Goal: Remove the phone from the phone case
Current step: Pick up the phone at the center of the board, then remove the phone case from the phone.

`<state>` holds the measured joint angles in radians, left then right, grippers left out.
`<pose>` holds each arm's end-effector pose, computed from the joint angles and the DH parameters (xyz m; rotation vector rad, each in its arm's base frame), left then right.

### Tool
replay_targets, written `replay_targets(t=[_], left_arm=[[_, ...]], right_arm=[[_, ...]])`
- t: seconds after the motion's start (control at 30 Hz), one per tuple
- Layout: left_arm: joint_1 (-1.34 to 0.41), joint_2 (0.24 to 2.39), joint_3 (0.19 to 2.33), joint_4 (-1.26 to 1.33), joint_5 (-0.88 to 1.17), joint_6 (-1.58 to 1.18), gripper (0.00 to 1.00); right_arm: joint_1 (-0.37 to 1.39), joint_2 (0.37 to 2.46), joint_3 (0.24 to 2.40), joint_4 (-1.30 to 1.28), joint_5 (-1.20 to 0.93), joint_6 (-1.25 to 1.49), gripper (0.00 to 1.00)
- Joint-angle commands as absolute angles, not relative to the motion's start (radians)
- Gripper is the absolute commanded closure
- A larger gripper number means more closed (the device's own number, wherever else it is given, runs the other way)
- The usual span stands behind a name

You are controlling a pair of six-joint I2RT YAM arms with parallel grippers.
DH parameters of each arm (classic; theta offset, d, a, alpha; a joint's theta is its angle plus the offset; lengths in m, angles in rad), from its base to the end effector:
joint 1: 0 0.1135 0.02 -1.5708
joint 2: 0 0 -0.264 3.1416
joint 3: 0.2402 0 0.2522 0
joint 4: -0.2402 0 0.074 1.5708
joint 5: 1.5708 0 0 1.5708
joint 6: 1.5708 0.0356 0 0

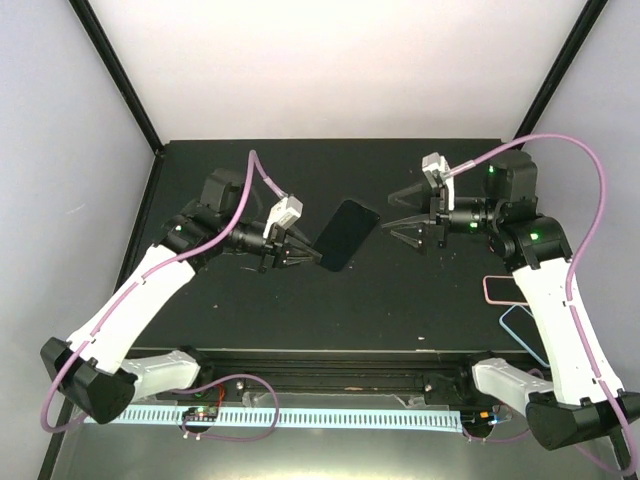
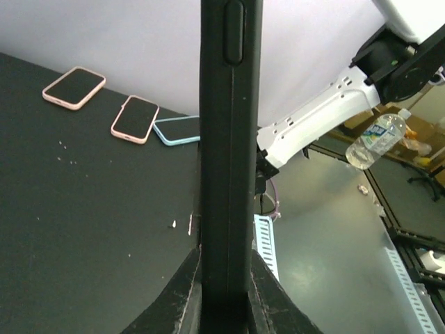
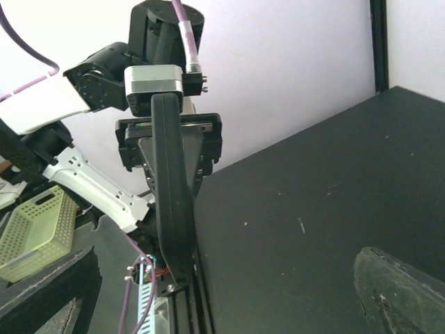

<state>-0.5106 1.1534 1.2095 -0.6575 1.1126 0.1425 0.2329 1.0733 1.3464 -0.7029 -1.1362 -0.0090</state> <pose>0.1835 -0.1394 0.3777 1.2562 1.6767 -1.4091 0.1819 0.0763 0.4323 -0.9454 1.6915 1.2660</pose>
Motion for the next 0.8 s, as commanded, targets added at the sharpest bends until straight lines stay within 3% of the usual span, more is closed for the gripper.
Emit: replay_targets(t=[0.0,0.2,0.37,0.63,0.77], left_arm=[[-0.505,1.178,1.285,-0.703,1.159,0.254,0.99],[-0.508,1.222,1.312,-0.716,1.168,0.273,0.99],[-0.508,1.248,1.326,-0.726,1.177,0.273,0.99],[-0.508,1.266,1.332,-0.802,1.17,0.343,0.99],[-0.507,1.275,1.346,-0.828,1.164,0.369,0.98]], right_arm=[[0.268,1.093,1.339,-0.721,-1.187,-0.006,0.0],[0.327,1.142,1.36,-0.753,-1.185,-0.046,0.05],[0.36,1.167,1.359,-0.753,-1.174,-0.039,0.24],[0.369,1.187,1.346,-0.705,-1.204,0.029,0.47],[0.369,1.205,1.339,-0.714,-1.2,0.022,0.65]])
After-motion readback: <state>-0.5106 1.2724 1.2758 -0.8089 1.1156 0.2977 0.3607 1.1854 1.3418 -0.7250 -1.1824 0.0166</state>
